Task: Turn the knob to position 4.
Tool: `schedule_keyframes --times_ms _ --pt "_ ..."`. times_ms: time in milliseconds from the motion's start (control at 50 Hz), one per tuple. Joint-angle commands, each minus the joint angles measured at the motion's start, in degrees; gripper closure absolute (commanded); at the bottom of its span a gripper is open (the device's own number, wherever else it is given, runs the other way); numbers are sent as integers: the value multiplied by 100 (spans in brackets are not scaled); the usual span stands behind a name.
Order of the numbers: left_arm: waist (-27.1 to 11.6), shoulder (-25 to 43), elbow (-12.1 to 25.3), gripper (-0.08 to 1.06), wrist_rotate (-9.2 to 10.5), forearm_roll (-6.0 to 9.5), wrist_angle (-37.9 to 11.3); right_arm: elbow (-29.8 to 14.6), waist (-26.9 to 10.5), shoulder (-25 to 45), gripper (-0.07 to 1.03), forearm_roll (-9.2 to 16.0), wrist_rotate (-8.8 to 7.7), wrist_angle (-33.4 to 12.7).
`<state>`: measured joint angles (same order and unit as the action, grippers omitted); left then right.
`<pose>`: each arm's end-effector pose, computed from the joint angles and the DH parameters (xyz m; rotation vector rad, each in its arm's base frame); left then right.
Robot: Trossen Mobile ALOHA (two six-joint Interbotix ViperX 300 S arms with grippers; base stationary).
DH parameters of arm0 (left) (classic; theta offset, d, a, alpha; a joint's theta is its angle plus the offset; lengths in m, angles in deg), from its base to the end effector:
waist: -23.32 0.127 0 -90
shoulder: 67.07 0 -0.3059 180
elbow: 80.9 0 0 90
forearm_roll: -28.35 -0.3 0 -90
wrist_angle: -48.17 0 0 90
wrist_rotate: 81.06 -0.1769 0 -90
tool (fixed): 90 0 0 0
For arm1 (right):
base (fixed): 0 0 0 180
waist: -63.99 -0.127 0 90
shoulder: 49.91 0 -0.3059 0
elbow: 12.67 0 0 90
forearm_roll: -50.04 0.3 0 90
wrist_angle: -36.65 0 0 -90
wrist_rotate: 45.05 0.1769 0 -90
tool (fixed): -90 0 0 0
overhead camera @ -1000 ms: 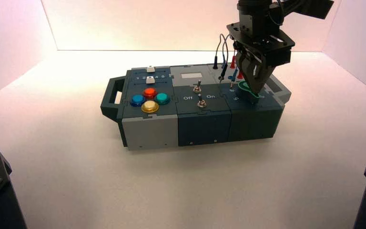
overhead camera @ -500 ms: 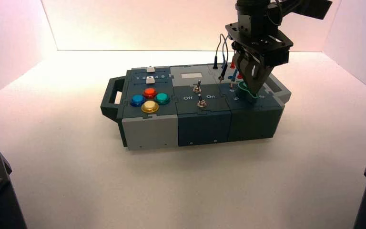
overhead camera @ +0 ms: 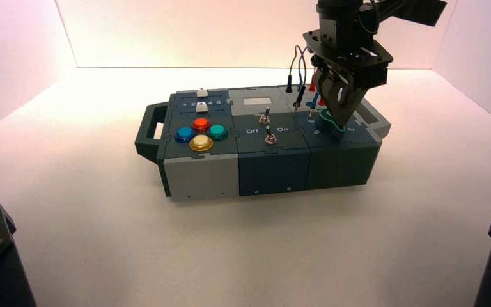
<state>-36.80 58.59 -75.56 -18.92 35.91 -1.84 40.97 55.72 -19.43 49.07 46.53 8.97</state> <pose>0.2175 -0.4143 0.0507 0.9757 1.1213 -1.2250 0.1972 0.0273 0.2472 -0.0165 0.3804 0.1324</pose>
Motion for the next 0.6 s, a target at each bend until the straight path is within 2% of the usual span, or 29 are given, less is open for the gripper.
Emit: schedule_keyframes --times_ms 20,260,600 --pt "-132 -141 105 100 -35 9 -53 -79 44 79 99 0 26 26" --pt "-132 -325 352 101 -53 18 -70 -79 44 79 99 0 26 18" --pt "-132 -650 387 100 -53 0 -114 -97 44 229 99 9 26 -9"
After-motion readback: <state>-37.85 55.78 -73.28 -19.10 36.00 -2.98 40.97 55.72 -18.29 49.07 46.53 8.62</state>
